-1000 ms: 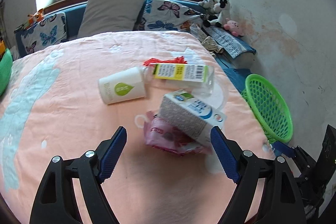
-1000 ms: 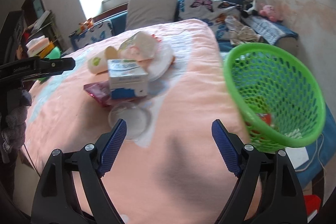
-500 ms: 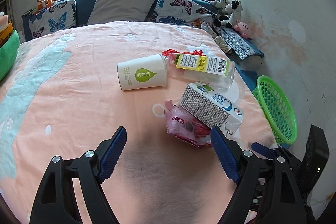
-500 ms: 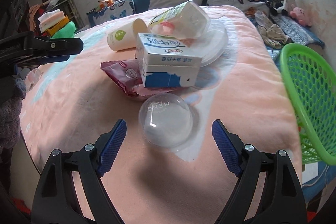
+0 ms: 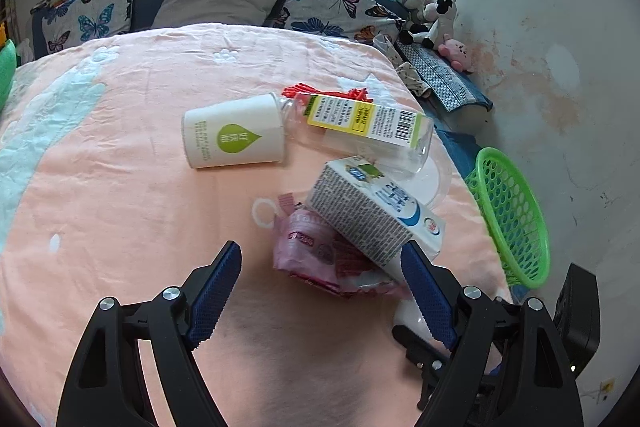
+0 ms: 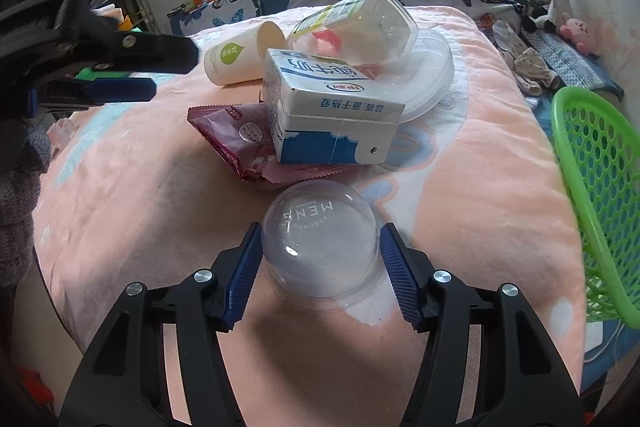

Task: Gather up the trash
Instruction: 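Grasp the clear plastic lid with the right gripper while the left grasps the milk carton, then carry the lid and milk carton to the green basket and release them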

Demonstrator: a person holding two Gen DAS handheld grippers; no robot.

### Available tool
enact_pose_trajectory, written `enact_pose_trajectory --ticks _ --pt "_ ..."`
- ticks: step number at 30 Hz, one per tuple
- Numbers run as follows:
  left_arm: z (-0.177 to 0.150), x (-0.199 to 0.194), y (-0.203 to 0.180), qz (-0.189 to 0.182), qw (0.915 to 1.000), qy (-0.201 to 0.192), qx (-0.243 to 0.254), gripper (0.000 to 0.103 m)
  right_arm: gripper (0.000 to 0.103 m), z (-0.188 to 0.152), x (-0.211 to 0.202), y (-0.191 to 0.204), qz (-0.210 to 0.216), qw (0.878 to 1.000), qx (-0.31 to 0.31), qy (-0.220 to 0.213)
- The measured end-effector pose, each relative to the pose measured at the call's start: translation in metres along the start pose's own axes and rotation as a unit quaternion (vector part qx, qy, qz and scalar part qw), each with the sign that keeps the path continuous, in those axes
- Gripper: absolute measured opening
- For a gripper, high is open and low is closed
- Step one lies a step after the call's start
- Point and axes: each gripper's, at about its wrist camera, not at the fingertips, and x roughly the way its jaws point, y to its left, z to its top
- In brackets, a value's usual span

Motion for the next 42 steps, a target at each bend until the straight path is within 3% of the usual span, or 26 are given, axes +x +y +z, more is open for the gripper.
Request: enact_pose_trajectory --ticks 17,26,42 --pt "0.015 0.069 -0.021 -0.053 0.9936 0.08 -0.06 0.079 0.06 -0.011 -0.017 -0.015 -0.008 1.0 0.027 -0.009" --pt "0.021 0.081 -0.024 -0.057 0.9921 0.087 -0.07 0.078 0.06 -0.012 -0.019 -0.021 -0.006 0.999 0.032 -0.011" --pt "0.021 0.06 -0.022 -0.072 0.9936 0.057 -0.066 0.05 0.06 -0.012 -0.03 -0.02 -0.012 0.999 0.032 -0.023"
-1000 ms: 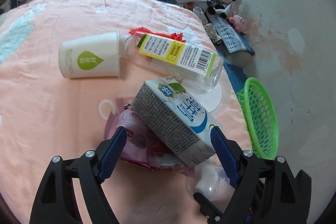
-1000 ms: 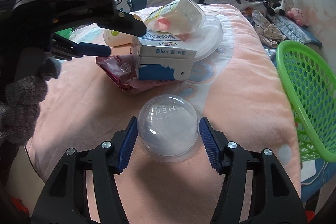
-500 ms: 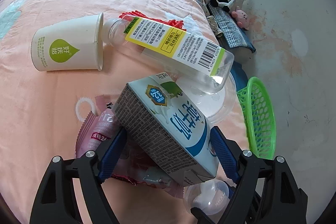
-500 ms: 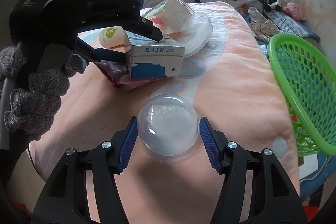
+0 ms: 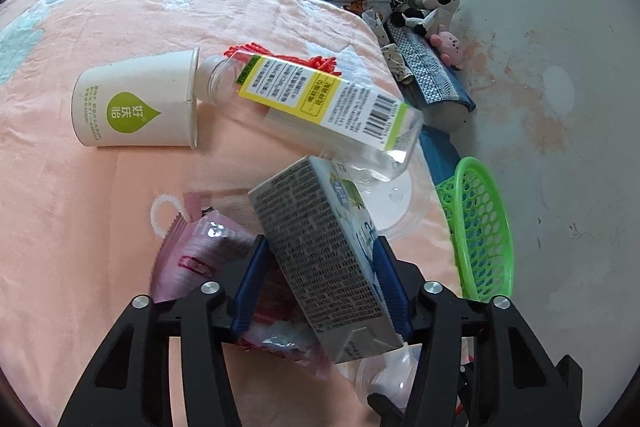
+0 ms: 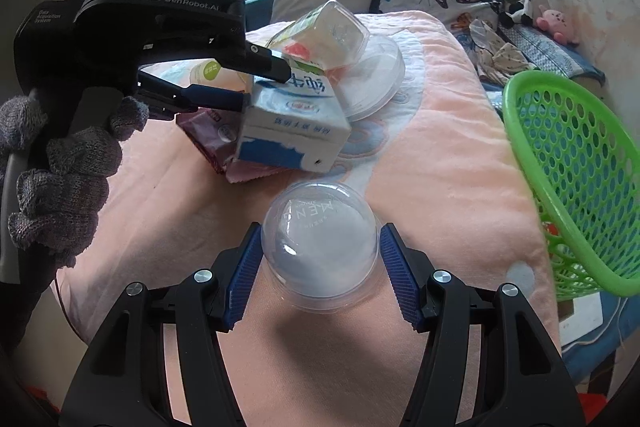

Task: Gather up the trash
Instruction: 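Carry the lid and milk carton to the green basket and release them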

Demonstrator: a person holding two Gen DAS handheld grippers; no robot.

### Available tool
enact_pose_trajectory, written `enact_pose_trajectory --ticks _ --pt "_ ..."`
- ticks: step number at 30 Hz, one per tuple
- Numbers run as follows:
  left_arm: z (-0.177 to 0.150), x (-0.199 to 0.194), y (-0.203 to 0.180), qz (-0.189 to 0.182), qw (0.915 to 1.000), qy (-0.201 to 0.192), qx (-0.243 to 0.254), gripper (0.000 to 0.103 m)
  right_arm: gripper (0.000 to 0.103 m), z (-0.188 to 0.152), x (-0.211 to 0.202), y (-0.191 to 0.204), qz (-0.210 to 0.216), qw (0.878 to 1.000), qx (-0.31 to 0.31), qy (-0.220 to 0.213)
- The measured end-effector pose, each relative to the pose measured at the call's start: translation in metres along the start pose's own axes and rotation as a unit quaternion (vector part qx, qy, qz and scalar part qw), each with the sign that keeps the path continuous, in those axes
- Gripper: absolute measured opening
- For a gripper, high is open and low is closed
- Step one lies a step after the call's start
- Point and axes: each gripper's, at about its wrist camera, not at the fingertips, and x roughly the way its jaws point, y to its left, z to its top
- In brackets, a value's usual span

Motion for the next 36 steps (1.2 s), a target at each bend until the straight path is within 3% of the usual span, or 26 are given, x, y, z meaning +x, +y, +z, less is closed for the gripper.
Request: enact_pose_trajectory --ticks 14,25,36 --pt "-0.005 -0.033 -0.015 -0.015 0.9993 -0.024 0.026 0.045 0.06 0.0 -0.034 -0.023 -0.032 0.999 0.029 -0.031" --pt "-0.003 -0.052 -0.041 -0.04 0.9972 -0.035 0.053 0.045 0.06 0.009 -0.064 -0.089 -0.097 0.99 0.08 -0.066" --pt "0.004 -0.044 -0.077 -0.062 0.9941 -0.027 0.085 0.045 0.06 0.01 -0.059 -0.154 -0.16 0.977 0.131 -0.061"
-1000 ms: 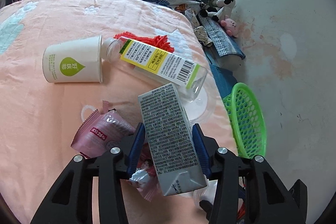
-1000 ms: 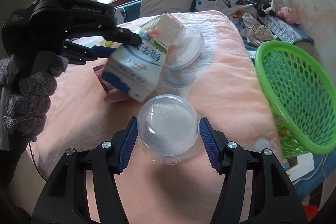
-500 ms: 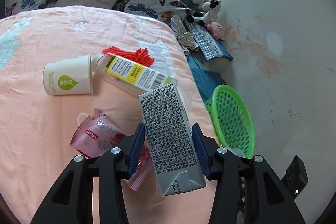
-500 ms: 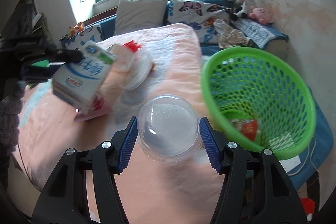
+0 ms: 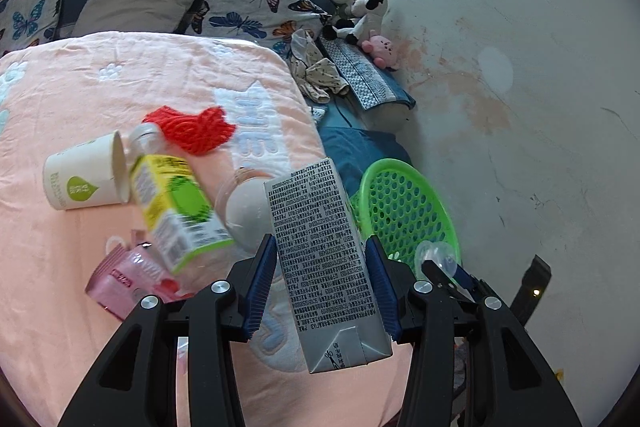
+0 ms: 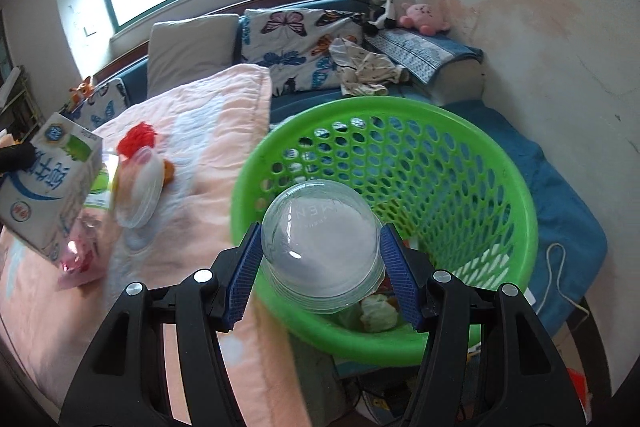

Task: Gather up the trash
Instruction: 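Carry the lid and milk carton to the green basket and release them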

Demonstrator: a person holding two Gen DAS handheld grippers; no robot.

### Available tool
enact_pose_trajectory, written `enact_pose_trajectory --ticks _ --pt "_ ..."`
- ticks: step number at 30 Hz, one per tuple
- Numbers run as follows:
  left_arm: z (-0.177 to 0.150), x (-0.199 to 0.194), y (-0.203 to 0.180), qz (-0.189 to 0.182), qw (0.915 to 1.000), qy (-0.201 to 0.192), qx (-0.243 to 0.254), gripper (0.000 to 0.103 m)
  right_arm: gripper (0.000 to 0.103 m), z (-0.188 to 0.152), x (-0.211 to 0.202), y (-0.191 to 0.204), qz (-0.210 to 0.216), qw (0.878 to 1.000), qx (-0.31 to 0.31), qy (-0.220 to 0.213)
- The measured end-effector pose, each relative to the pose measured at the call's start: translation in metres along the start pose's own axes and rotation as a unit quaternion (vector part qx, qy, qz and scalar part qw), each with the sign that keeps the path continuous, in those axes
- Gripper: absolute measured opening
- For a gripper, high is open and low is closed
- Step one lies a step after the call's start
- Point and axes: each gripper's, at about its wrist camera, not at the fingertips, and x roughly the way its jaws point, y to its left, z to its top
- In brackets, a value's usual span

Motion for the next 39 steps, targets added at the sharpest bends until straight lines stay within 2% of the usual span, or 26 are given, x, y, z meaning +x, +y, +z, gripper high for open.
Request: enact_pose_trajectory --ticks 6,10,24,34,39 --pt "0.012 0.021 -0.022 -0.015 0.9997 0.012 0.018 0.045 0.061 0.002 0.014 -0.015 -0.014 1.0 0.009 0.01" --pt "0.02 0.038 -0.039 -0.019 0.999 0.023 0.034 0.045 0.069 0.002 0.018 -0.023 -0.019 1.0 0.018 0.012" --pt "0.03 0.118 -0.096 -0.021 0.9942 0.067 0.082 0.045 0.07 -0.006 0.002 -0.045 -0.029 0.999 0.027 -0.001" --pt "0.024 0.152 -0.114 -0.013 0.9906 0.091 0.102 0.045 0.07 -0.014 -0.008 -0.044 -0.022 0.999 0.035 -0.009" --pt "0.02 0.152 -0.116 -0.022 0.9901 0.091 0.105 0.053 0.07 -0.014 -0.014 -0.042 -0.019 0.999 0.037 -0.014"
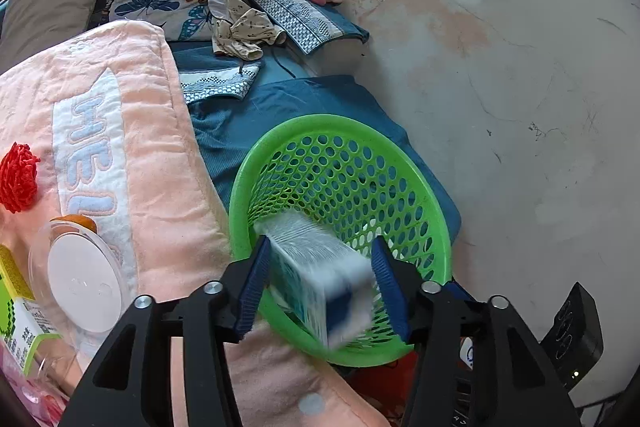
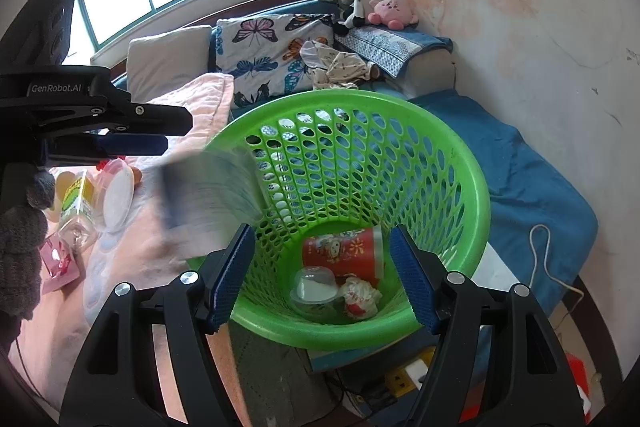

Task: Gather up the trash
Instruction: 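Carry the lid and milk carton to the green basket and release them, then move both grippers back from the basket toward the trash on the blanket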

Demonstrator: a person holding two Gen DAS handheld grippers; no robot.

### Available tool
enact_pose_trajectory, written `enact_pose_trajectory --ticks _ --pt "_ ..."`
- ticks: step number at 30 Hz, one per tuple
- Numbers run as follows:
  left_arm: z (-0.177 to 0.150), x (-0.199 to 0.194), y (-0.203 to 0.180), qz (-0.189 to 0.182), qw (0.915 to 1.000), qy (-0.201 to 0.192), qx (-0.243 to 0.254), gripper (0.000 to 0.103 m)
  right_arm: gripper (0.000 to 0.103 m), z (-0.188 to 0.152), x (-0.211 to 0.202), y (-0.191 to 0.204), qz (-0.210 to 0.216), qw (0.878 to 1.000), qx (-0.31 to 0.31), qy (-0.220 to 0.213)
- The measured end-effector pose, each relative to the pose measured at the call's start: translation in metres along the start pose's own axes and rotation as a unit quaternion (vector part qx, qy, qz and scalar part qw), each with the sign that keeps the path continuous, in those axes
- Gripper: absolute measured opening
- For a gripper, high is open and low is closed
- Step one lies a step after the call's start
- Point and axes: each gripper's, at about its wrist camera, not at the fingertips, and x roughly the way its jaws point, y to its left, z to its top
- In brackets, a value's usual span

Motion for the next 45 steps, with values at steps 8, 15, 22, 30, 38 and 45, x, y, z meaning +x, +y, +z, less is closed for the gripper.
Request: enact_pose_trajectory --ticks 8,15,22,30,38,45 --pt "-0.012 -0.031 0.005 0.014 0.9996 -0.021 0.011 0.055 0.071 -0.003 -0.012 0.011 0.013 1.0 -0.004 -0.006" --pt "-0.038 -0.079 0.034 0.046 0.9978 -0.049 -0.003 0.061 0.074 -0.008 -0.021 0.037 0.039 0.999 -0.023 -0.008" --pt "-0.069 -0.125 0.082 0.085 0.9927 -0.072 -0.047 0.064 0.075 -0.011 -0.021 0.075 0.081 0.995 -0.05 0.004" --pt "-0.108 -0.168 0.147 0.129 0.9798 -0.092 -0.122 0.065 0.075 -0.012 -0.012 0.129 0.132 0.987 -0.09 0.021" --pt "-0.135 -0.185 0.198 0.157 0.9644 -0.092 -0.192 0.065 0.075 -0.011 0.002 0.173 0.165 0.977 -0.128 0.04" --pt "-0.143 -0.164 0.212 0.165 0.9554 -0.076 -0.233 0.079 0.075 -0.013 0.006 0.191 0.174 0.973 -0.144 0.043"
